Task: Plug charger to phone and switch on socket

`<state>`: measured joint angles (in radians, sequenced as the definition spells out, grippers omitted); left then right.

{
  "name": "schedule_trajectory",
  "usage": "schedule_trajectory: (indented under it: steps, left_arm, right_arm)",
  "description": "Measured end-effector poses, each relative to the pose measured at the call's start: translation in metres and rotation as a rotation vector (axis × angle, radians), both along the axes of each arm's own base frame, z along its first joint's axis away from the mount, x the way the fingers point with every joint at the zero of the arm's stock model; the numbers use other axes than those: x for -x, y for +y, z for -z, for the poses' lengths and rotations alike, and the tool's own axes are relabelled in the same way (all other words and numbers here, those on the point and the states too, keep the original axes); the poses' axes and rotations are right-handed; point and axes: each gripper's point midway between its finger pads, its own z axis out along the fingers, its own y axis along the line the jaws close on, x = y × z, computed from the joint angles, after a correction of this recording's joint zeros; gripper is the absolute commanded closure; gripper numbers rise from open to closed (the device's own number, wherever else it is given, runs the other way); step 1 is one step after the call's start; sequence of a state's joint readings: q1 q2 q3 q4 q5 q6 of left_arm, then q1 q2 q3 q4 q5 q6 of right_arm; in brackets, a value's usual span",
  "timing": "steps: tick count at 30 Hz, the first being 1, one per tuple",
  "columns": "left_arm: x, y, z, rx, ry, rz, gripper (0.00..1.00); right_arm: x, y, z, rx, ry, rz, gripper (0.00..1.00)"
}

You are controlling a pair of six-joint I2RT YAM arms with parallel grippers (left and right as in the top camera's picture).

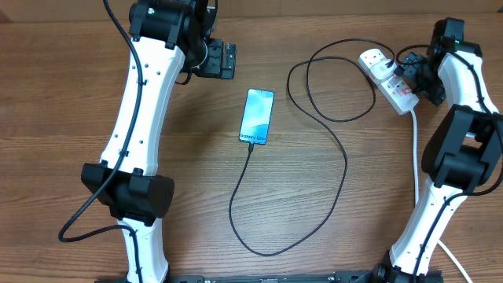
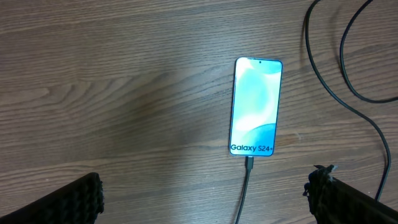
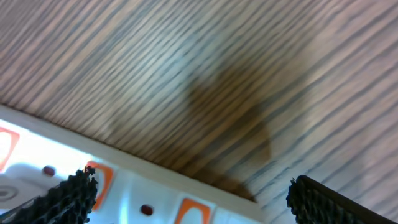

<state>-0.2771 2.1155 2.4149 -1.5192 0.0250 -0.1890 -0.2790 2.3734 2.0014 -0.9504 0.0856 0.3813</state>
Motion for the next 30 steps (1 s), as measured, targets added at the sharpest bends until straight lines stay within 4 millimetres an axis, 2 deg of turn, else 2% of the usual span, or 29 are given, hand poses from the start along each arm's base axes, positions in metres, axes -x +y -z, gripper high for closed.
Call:
schedule_trajectory:
  steps: [19,30]
  left_arm:
    - [0.0001,0.0,0.0,0.0,0.0,0.0,0.0]
    - [0.0001,0.0,0.0,0.0,0.0,0.0,0.0]
  right_arm:
    - [-0.0021,0.0039,-0.0002,-0.002,-0.003,-0.023,0.0]
    - [0.0036,0.0098,0.0013,-0.031,0.02,-0.034,0.0]
